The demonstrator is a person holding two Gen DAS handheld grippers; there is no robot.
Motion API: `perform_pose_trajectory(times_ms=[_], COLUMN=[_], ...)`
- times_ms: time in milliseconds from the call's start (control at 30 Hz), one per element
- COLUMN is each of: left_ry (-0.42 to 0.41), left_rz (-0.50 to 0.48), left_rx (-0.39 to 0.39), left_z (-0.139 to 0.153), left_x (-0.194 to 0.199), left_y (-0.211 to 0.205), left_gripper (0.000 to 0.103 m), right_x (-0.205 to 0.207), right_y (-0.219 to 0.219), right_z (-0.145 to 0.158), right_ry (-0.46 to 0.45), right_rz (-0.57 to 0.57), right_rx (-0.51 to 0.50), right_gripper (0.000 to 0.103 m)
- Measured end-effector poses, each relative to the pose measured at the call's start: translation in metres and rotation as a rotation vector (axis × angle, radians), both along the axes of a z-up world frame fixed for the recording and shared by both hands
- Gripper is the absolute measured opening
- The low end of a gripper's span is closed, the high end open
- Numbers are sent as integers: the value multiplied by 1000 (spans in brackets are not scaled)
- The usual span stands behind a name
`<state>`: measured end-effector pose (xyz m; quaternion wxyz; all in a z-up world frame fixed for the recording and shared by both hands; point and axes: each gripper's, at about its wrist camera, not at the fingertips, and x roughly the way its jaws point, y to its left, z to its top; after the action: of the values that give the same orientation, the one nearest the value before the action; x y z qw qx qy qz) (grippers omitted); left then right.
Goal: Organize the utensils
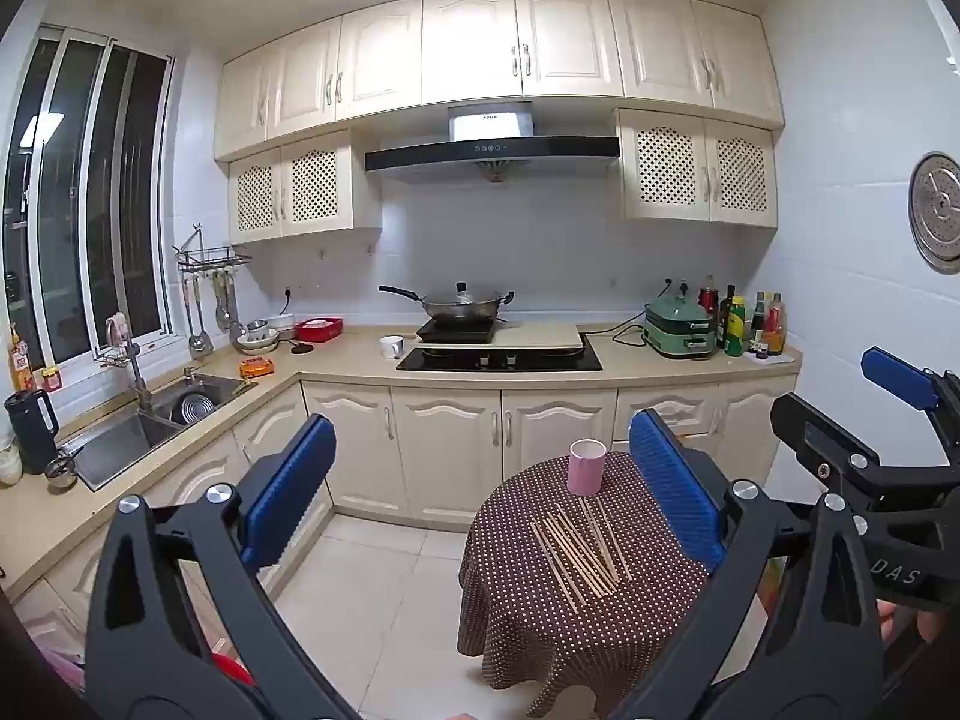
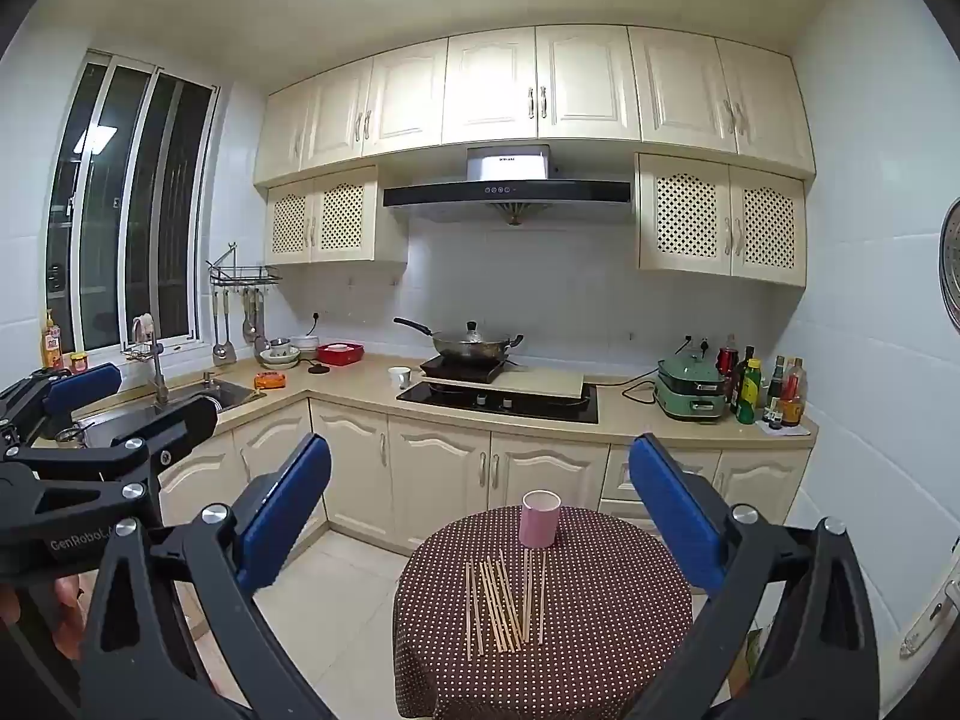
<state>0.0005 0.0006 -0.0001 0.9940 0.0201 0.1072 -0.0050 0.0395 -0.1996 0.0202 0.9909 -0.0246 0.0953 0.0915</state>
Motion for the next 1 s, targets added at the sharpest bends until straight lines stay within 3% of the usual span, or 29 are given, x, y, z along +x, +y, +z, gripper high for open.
perform_pose_trajectory(times_ms=[1000], left_ry=[-4], left_rz=[-1], left_rx=[2], left_z=[4], left_x=[0], left_y=[1], left_gripper=[97], right_x=[2], right_y=[-2], right_z=[-3], right_ry=[-11], right_rz=[-4], right_rx=[10], right_gripper=[96])
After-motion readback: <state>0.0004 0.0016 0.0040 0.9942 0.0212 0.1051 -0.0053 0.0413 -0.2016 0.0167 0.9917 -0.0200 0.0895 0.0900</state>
